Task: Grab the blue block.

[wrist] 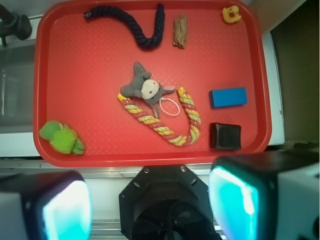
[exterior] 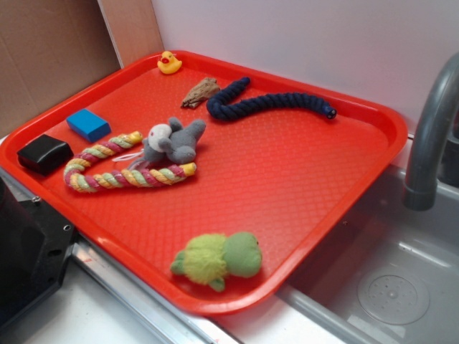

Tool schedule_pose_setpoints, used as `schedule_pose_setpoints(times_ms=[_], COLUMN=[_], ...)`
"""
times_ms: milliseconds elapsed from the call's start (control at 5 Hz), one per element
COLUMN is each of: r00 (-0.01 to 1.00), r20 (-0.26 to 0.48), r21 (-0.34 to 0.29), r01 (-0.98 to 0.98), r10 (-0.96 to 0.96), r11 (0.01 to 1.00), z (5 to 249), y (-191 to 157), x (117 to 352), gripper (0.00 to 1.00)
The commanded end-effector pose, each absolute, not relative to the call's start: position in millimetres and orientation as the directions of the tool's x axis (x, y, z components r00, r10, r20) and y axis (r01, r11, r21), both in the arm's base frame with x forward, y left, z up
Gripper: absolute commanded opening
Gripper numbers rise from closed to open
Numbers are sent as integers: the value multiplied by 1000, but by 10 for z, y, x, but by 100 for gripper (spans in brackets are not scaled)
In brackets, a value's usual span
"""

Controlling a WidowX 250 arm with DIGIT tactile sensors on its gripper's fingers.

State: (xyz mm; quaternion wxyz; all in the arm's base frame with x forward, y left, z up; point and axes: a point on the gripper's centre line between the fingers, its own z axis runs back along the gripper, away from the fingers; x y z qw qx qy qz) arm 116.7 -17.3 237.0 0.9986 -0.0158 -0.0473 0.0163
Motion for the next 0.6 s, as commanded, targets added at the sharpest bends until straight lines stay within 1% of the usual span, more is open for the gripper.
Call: schedule_pose_setpoints(times_ms=[0, 200, 400], r00=[995, 969, 875], r20=[94, -19, 97], r21=[-33, 21, -27], r01=[-31, -244, -475], r10=[34, 244, 475], r11=[999, 970, 880], z=[2370, 1870, 1525], y=[-173, 327, 729], x=[1167, 1435, 1560], gripper=[100, 100, 100])
